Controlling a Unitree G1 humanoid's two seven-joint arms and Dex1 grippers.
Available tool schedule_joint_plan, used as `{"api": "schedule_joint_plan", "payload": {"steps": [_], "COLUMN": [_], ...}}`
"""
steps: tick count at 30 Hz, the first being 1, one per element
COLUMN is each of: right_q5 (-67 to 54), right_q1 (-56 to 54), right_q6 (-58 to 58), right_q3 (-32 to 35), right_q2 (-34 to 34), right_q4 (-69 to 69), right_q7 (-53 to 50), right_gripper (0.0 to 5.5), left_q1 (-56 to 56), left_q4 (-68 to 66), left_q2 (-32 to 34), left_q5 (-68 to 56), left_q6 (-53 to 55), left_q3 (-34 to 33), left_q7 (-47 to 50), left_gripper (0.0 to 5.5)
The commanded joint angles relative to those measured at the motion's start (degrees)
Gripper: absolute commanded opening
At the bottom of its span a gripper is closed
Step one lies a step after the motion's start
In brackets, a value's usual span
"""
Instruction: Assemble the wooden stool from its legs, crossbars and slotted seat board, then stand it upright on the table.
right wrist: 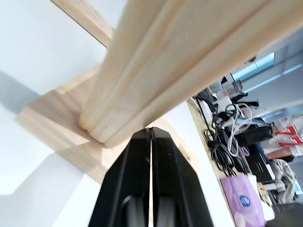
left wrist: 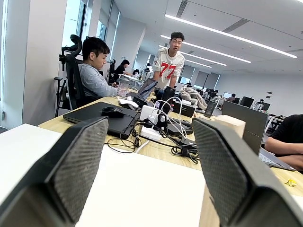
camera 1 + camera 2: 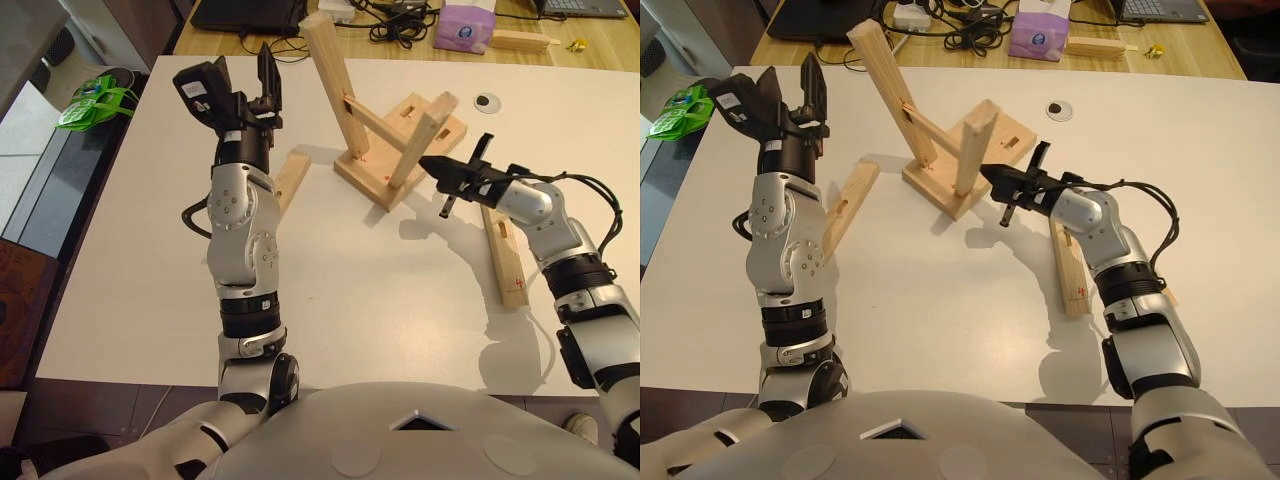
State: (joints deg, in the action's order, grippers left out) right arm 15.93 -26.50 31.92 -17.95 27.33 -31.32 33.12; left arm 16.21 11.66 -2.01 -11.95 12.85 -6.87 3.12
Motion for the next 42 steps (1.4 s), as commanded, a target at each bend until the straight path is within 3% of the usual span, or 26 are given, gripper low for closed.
{"api": "schedule_joint_plan", "payload": {"steps": [1, 7, 14, 16, 21, 25, 31, 42], "right_q5": [-0.48, 0.91, 1.59, 2.59, 10.04, 15.85, 20.97, 23.22], "right_q1": [1.24, 1.18, -3.61, -8.37, -19.84, -22.84, -27.26, -29.51], "right_q6": [-3.0, -6.88, -6.54, -5.55, -2.96, -3.1, -6.6, -9.27], "right_q3": [-2.63, -5.67, 0.43, 1.06, -2.72, -7.77, -11.94, -14.52], "right_q2": [-2.84, -7.31, -1.17, -0.91, -0.82, -1.42, -5.88, -3.67], "right_q4": [7.0, 10.98, 2.74, -5.86, -27.17, -35.74, -41.2, -42.72], "right_q7": [2.6, 2.66, -1.61, -4.04, -10.48, -9.73, -14.63, -10.74], "right_gripper": [0.0, 0.0, 0.0, 0.0, 0.0, 0.0, 0.0, 0.0], "left_q1": [0.54, -0.26, -0.11, -0.46, 0.4, -0.15, 0.01, 0.15], "left_q4": [0.34, -0.02, -0.86, -0.89, -1.62, -1.34, -1.21, -1.48], "left_q2": [0.4, -0.08, -0.1, -0.09, -0.55, -0.6, -1.09, -1.25], "left_q5": [0.18, 0.44, 0.72, 0.74, 0.74, 0.64, 0.75, 0.38], "left_q6": [0.47, 0.04, -0.66, -1.09, -1.46, -1.41, -1.62, -1.69], "left_q3": [0.33, 0.06, -0.6, -1.26, -0.95, -1.08, -0.77, -0.35], "left_q7": [-0.25, 0.45, 1.03, 1.54, 1.83, 1.95, 2.4, 1.93], "left_gripper": [3.26, 3.26, 3.26, 3.26, 3.26, 3.26, 3.26, 3.26]}}
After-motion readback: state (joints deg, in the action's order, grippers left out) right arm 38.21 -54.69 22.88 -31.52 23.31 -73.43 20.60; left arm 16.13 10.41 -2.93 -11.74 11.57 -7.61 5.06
